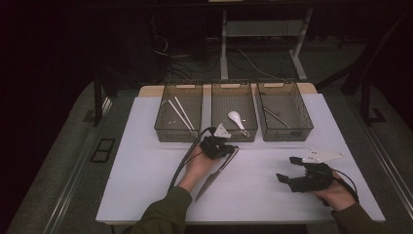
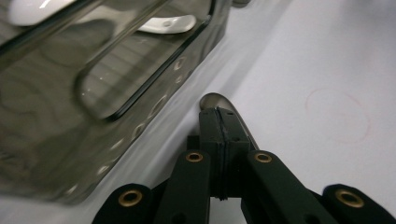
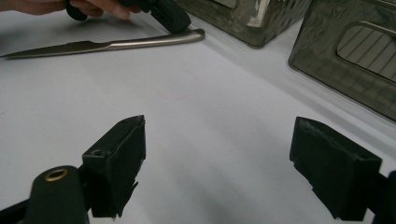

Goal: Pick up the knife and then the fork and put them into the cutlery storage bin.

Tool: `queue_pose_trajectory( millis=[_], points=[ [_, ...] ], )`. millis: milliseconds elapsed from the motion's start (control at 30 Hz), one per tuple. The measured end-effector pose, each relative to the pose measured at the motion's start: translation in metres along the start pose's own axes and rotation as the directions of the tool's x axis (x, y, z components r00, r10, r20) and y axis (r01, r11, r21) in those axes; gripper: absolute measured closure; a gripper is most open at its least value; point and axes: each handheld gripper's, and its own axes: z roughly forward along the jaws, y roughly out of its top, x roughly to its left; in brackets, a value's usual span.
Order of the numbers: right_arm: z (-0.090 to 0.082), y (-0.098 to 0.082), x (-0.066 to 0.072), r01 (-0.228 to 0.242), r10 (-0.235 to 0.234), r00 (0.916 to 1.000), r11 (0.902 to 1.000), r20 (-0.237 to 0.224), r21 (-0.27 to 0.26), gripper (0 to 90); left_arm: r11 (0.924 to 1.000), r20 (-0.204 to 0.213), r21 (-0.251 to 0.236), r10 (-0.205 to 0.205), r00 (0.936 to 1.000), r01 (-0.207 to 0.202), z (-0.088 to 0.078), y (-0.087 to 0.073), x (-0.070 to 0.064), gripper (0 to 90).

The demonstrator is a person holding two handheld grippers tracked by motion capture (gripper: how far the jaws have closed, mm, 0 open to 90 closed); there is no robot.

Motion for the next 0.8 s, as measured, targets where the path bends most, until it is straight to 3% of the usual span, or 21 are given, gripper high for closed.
queue_pose_trajectory(
  millis=[100,300,433,500,533,733,800],
  points=[
    [0.0,0.0,-0.001,-0.004,0.004,1.0,1.0,0.0,-0.002,18.2,0.9999,0.006,0.005,0.012,0.9999,-0.012,0.005,0.004,-0.007,89.3],
    [-0.001,0.0,-0.001,-0.004,0.004,1.0,1.0,-0.001,-0.004,18.2,0.9994,0.072,0.013,0.03,0.997,-0.031,0.009,0.008,-0.019,89.3],
    [-0.001,0.0,-0.001,-0.003,0.003,1.0,1.0,-0.003,-0.007,18.2,0.9951,0.106,0.037,0.087,0.9906,-0.092,0.009,0.01,-0.027,89.3],
    [-0.002,0.001,-0.001,-0.003,0.003,1.0,0.9999,-0.002,-0.01,18.2,0.996,0.124,0.03,0.08,0.989,-0.085,0.011,0.011,-0.032,89.3],
    [-0.002,0.001,-0.001,-0.004,0.004,1.0,1.0,-0.002,-0.009,18.2,0.9921,0.138,0.052,0.106,0.9848,-0.114,0.009,0.011,-0.032,89.3],
    [-0.002,0.001,-0.001,-0.006,0.006,0.9999,0.9999,-0.011,-0.009,18.2,0.9934,0.169,0.042,0.098,0.9807,-0.107,0.01,0.011,-0.04,89.2],
    [-0.002,0.001,-0.002,-0.01,0.01,0.9994,0.9999,-0.033,-0.001,18.2,0.996,0.168,0.026,0.08,0.9825,-0.086,0.007,0.01,-0.038,89.2]
  ],
)
